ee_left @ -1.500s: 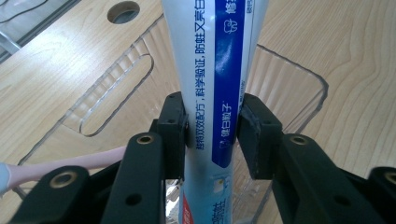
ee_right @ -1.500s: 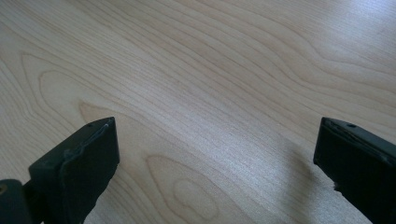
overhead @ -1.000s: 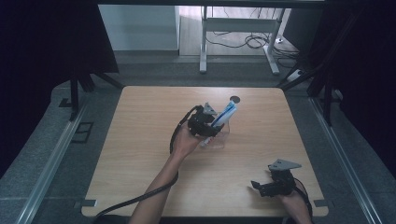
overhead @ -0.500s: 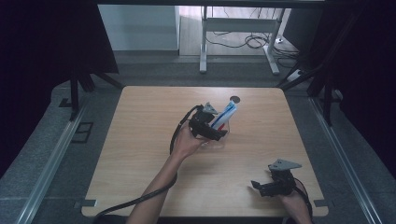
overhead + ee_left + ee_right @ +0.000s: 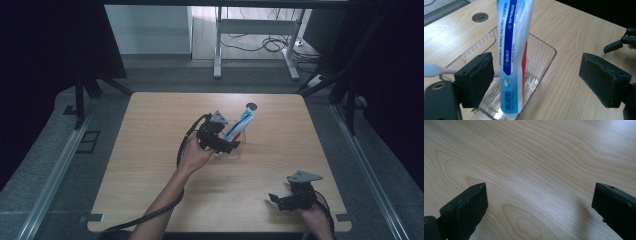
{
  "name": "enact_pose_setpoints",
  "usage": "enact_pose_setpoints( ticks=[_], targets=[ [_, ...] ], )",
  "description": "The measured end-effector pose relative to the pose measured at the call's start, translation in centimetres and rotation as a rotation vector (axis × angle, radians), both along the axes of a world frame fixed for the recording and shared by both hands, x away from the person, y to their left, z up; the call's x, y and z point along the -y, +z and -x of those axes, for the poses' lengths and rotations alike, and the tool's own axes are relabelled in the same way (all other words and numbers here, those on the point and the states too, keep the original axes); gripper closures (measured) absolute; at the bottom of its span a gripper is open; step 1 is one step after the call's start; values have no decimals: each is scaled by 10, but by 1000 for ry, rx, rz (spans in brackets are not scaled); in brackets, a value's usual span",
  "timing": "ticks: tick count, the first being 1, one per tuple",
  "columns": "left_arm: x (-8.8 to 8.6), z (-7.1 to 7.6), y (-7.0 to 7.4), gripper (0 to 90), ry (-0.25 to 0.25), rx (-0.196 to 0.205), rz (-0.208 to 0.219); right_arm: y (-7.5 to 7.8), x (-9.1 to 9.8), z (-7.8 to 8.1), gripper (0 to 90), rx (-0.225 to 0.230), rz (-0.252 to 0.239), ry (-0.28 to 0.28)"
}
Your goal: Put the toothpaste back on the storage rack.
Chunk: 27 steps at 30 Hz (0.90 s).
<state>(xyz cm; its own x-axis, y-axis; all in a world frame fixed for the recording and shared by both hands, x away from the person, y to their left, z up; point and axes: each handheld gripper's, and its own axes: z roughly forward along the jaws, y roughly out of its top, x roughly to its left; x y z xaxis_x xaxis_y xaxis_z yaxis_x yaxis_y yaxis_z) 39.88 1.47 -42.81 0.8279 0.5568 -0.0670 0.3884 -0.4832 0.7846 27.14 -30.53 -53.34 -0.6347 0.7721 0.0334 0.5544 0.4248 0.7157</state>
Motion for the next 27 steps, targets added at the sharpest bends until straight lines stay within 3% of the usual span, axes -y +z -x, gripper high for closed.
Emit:
enact_pose_setpoints(
  ticks=[27],
  targets=[
    [-32,22,-9,130,0,14,-38,1,-1,1,2,7,-3,-3]
  ],
)
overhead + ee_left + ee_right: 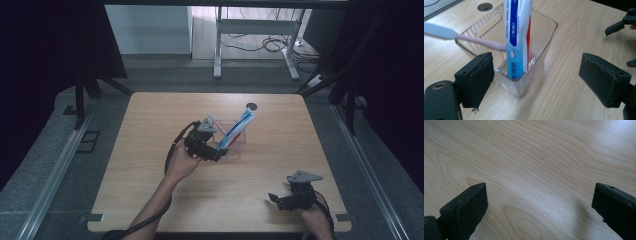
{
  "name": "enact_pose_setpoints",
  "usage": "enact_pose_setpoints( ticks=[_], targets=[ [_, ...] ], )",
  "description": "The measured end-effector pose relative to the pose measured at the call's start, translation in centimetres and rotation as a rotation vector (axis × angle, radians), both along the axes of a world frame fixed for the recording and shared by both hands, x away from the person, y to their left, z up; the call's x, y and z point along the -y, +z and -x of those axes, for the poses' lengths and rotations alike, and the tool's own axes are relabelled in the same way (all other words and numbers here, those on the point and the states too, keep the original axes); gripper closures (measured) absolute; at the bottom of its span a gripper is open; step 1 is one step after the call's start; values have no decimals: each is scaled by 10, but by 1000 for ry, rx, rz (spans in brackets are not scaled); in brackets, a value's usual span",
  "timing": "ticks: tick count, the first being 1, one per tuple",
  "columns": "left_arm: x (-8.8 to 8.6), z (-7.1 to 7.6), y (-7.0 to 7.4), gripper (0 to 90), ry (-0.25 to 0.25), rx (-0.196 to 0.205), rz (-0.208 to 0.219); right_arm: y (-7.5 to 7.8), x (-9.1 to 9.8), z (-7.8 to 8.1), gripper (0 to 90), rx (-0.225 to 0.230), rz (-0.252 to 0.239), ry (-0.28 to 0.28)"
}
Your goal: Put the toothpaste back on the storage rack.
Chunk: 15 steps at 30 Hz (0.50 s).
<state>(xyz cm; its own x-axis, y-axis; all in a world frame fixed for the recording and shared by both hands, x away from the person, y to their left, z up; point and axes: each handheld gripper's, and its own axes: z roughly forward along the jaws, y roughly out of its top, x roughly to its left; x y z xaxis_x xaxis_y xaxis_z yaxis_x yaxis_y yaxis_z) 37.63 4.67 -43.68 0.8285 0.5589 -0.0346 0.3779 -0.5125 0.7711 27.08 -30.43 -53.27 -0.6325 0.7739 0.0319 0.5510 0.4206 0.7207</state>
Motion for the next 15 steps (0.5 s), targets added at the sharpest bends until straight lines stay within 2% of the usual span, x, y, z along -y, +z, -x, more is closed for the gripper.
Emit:
enact_pose_setpoints(
  ticks=[9,15],
  targets=[
    [-12,9,-5,130,10,-7,11,0,-1,0,2,2,2,0],
    [-23,16,-8,131,19,-9,3,0,-1,0,2,2,2,2]
  ],
)
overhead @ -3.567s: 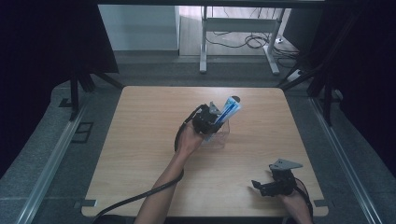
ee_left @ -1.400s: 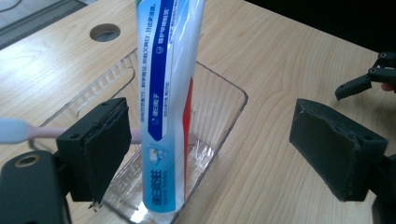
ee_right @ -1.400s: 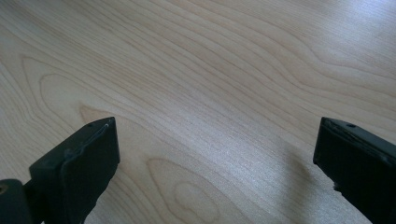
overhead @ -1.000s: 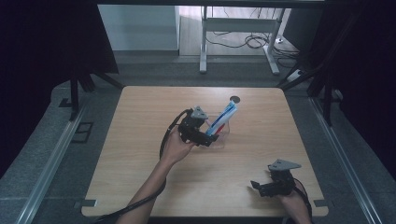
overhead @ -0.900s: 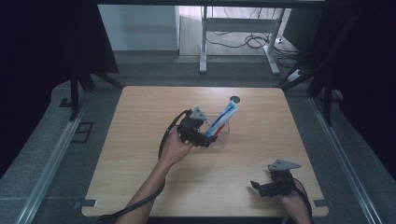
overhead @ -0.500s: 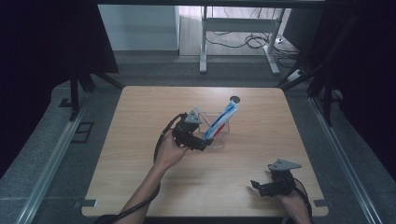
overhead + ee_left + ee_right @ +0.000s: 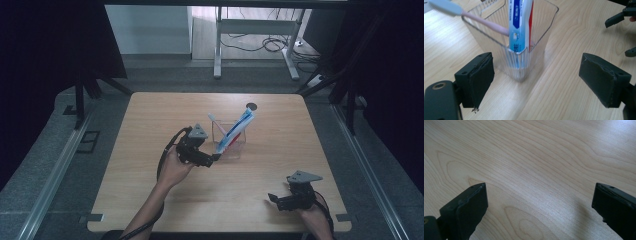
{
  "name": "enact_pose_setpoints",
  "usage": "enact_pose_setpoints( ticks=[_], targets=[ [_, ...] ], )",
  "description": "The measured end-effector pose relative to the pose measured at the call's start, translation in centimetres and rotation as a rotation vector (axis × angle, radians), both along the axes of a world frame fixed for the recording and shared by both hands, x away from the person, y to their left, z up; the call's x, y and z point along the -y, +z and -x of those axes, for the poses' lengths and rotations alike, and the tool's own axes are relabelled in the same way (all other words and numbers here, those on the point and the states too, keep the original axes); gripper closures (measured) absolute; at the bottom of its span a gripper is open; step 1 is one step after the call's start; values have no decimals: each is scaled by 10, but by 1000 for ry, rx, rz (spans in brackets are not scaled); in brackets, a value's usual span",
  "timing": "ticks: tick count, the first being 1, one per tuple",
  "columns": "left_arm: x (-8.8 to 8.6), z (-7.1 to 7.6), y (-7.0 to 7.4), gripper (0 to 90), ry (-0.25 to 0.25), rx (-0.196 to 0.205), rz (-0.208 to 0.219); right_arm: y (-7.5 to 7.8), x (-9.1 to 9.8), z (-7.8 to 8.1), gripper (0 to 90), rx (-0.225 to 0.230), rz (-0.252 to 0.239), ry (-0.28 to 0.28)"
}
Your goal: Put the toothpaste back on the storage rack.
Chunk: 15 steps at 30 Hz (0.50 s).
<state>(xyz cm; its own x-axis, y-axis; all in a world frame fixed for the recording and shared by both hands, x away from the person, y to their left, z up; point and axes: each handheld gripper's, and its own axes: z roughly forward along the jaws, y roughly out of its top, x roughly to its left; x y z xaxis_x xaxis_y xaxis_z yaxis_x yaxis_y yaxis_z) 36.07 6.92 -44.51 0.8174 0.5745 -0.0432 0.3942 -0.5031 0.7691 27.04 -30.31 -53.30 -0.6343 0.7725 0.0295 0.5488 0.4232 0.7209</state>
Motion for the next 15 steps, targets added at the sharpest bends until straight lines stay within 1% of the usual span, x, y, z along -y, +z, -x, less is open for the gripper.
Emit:
enact_pose_setpoints(
  ticks=[8,9,10,15],
  targets=[
    [-15,9,-4,131,18,1,0,1,0,0,2,12,2,9],
    [-17,11,-5,131,23,0,6,1,0,0,2,22,4,9],
    [-19,12,-5,131,26,0,10,1,0,1,2,22,9,8],
    [-25,19,-9,131,37,0,-2,0,1,0,2,27,20,2]
  ],
)
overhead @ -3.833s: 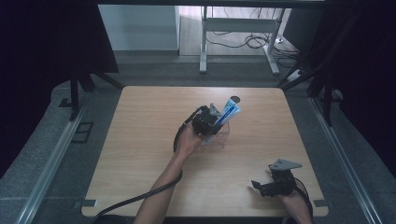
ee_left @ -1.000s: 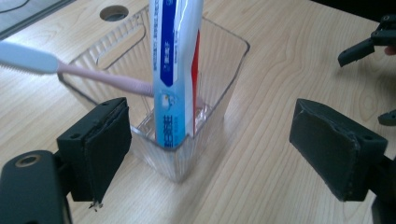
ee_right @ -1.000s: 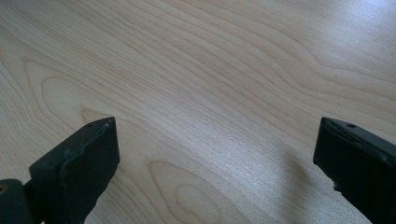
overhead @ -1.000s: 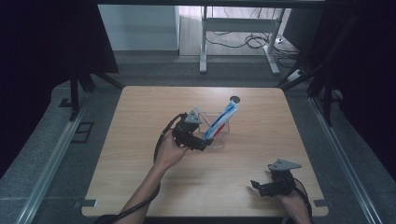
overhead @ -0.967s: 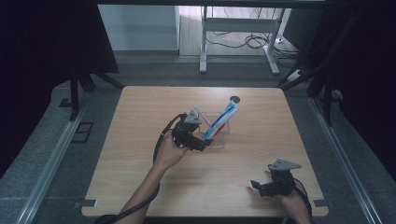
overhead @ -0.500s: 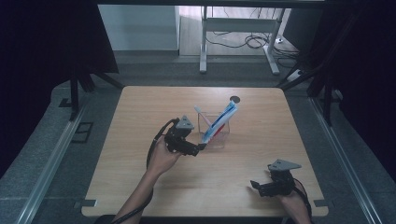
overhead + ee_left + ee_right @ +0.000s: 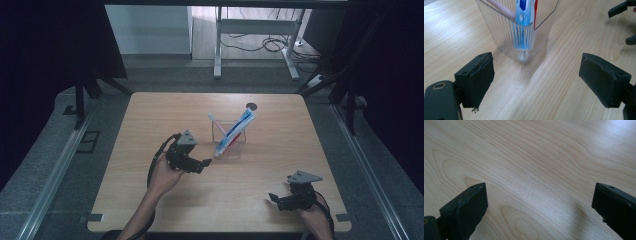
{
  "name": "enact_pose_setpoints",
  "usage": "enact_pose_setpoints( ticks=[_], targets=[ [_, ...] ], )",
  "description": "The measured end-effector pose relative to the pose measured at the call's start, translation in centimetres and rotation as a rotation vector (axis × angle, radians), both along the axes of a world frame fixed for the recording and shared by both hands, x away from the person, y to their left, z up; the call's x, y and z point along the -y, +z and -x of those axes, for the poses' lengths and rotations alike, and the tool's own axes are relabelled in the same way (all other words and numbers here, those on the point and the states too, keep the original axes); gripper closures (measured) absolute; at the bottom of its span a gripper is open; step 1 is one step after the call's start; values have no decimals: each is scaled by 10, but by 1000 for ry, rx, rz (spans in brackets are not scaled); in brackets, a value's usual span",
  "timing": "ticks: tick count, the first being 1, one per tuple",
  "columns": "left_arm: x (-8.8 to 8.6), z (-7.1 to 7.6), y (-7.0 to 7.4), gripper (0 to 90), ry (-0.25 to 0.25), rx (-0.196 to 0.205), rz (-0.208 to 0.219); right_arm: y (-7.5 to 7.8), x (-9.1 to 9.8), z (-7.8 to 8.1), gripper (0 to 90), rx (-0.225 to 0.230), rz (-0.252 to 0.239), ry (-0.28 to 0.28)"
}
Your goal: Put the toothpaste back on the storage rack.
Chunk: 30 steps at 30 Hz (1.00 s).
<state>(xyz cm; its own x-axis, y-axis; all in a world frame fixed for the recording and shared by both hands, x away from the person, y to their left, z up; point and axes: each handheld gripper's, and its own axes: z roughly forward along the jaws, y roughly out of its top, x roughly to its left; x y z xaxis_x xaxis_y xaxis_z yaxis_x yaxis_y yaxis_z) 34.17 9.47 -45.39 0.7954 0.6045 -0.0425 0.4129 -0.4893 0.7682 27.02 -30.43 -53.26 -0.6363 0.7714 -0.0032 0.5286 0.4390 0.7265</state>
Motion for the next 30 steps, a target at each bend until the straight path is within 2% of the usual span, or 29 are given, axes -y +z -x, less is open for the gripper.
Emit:
enact_pose_setpoints(
  ticks=[9,21,30],
  targets=[
    [-12,16,-4,131,16,-3,-14,0,-1,0,4,-6,-26,1],
    [-26,39,-14,130,36,-6,-30,-1,-2,0,5,-13,-30,15],
    [-41,51,-32,130,66,-33,5,-1,-4,0,4,-15,-27,21]
  ],
)
